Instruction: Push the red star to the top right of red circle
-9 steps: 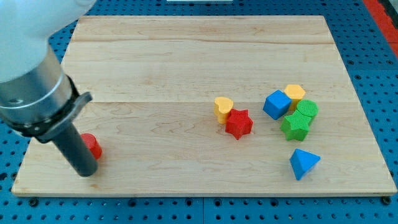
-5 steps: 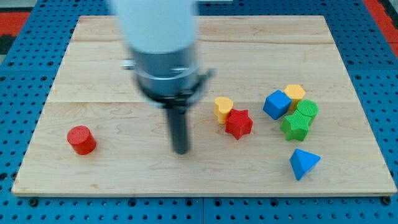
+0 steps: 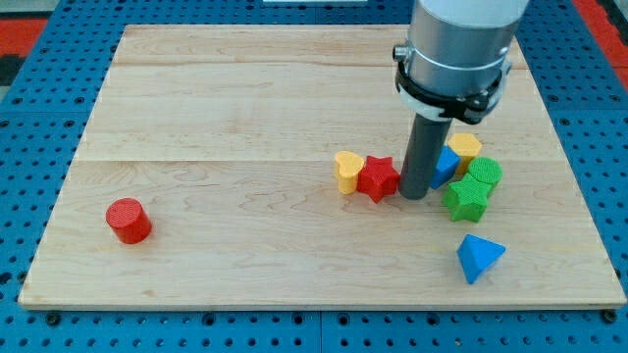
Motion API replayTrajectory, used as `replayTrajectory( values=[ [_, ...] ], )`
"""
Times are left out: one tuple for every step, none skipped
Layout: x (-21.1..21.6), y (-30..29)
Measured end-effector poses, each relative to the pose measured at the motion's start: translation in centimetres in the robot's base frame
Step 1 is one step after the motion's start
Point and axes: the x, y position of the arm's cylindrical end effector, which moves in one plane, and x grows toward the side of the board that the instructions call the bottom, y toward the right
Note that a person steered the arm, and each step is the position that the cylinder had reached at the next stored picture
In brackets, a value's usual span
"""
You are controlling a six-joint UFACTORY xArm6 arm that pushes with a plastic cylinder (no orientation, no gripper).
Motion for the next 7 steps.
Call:
replayTrajectory(
  values=[
    [-3.8,-1.7],
    [-5.3,-7.2],
    [-5.9,-10.9],
    [-4.1,-18.3],
    [-2.1,-18.7],
    [-2.3,-15.8],
    [-0.7,-17.2]
  ],
)
